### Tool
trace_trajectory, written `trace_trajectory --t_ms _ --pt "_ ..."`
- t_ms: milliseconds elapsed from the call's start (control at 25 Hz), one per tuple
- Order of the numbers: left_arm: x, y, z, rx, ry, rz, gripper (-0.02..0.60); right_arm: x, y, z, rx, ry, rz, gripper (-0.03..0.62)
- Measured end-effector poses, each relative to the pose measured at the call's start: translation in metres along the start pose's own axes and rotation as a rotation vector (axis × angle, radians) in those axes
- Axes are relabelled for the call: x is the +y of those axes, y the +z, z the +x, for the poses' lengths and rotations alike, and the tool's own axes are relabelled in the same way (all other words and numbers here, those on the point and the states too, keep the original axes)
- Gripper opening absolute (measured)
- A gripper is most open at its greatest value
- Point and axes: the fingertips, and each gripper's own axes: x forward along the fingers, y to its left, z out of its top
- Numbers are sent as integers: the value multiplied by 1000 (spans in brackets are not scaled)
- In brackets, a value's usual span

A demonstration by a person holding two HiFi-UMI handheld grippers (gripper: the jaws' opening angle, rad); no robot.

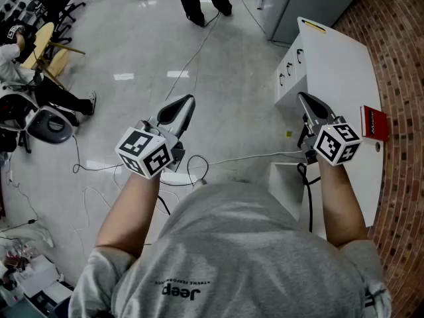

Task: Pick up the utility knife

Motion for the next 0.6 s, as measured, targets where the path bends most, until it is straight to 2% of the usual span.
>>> trace_trajectory --t_ms 600 --pt "-14 6 15 -8 5 9 -2 -13 3 -8 8 21 12 8"
